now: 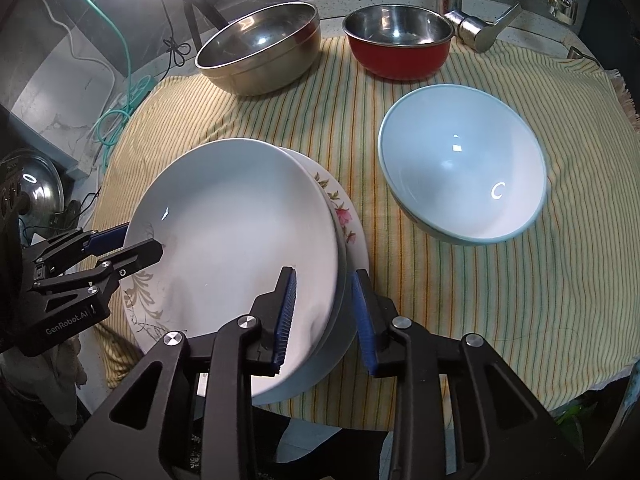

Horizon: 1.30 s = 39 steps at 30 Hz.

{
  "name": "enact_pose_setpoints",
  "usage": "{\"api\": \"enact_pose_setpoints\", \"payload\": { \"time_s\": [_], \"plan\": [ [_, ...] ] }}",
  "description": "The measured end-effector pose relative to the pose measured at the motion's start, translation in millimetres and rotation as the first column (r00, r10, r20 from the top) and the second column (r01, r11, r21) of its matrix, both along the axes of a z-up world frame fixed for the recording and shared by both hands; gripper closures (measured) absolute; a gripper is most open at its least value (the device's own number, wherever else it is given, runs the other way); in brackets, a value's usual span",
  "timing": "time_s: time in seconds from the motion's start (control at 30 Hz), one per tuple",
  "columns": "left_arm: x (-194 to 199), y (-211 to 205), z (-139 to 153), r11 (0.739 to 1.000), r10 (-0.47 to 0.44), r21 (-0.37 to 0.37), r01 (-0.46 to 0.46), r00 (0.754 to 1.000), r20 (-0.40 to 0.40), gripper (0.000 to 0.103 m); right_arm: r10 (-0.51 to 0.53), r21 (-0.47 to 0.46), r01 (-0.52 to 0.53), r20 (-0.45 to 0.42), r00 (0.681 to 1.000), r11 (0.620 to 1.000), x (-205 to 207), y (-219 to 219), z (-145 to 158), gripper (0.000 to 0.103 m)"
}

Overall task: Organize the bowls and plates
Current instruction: 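Open both grippers and release the white leaf-pattern plate, then move both grippers to the rim of the large steel bowl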

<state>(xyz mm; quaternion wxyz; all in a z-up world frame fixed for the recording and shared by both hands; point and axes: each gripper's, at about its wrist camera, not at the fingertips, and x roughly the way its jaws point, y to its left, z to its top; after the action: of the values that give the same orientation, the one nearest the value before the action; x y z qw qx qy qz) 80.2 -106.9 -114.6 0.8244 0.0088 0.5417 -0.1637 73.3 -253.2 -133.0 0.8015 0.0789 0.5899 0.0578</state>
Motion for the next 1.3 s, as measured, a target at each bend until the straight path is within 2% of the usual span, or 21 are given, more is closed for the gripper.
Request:
{"api": "enact_pose_setpoints", "payload": {
  "time_s": [0.1, 0.17, 0.2, 0.27, 0.4, 0.47, 0.6, 0.97, 1.3],
  "plan": [
    [1.4, 3.6, 4.4, 1.000, 0.008, -0.021, -0.008, 1.000, -0.002, 0.063, -0.010, 0.012, 0.010, 0.009, 1.000, 1.000, -0.2, -2.9, 3.7, 0.072],
    [2.3, 5.2, 10.3, 0.999, 0.010, -0.033, -0.010, 1.000, 0.011, 0.063, -0.020, 0.021, 0.020, 0.022, 1.000, 1.000, -0.6, -5.5, 8.3, 0.063],
    [3.0, 6.0, 12.6, 0.999, 0.010, -0.040, -0.010, 1.000, 0.012, 0.062, -0.028, 0.030, 0.027, 0.037, 0.999, 0.999, -1.1, -7.4, 12.2, 0.055],
    [4.6, 9.3, 18.3, 0.998, 0.021, -0.059, -0.019, 1.000, 0.021, 0.052, -0.039, 0.044, 0.036, 0.059, 0.998, 0.998, -0.9, -9.0, 19.1, 0.049],
    [9.0, 19.4, 26.3, 0.995, 0.053, -0.091, -0.050, 0.998, 0.028, 0.042, -0.068, 0.082, 0.059, 0.105, 0.992, 0.995, -0.7, -15.1, 35.0, 0.031],
    [12.2, 27.0, 29.2, 0.991, 0.075, -0.116, -0.072, 0.997, 0.020, 0.035, -0.075, 0.105, 0.062, 0.124, 0.989, 0.993, -0.9, -17.4, 42.4, 0.027],
    [17.8, 39.3, 35.7, 0.986, 0.104, -0.131, -0.100, 0.994, 0.019, 0.034, -0.083, 0.118, 0.064, 0.159, 0.984, 0.991, 1.0, -20.2, 56.0, 0.019],
    [39.1, 70.7, 57.7, 0.973, 0.186, -0.151, -0.174, 0.980, 0.071, 0.034, -0.074, 0.101, 0.053, 0.214, 0.974, 0.993, 25.4, -22.0, 81.8, 0.018],
    [68.0, 85.0, 74.7, 0.956, 0.232, -0.210, -0.205, 0.967, 0.110, 0.034, -0.042, 0.091, 0.015, 0.298, 0.954, 0.996, 73.9, -10.5, 113.0, 0.018]
  ]
}}
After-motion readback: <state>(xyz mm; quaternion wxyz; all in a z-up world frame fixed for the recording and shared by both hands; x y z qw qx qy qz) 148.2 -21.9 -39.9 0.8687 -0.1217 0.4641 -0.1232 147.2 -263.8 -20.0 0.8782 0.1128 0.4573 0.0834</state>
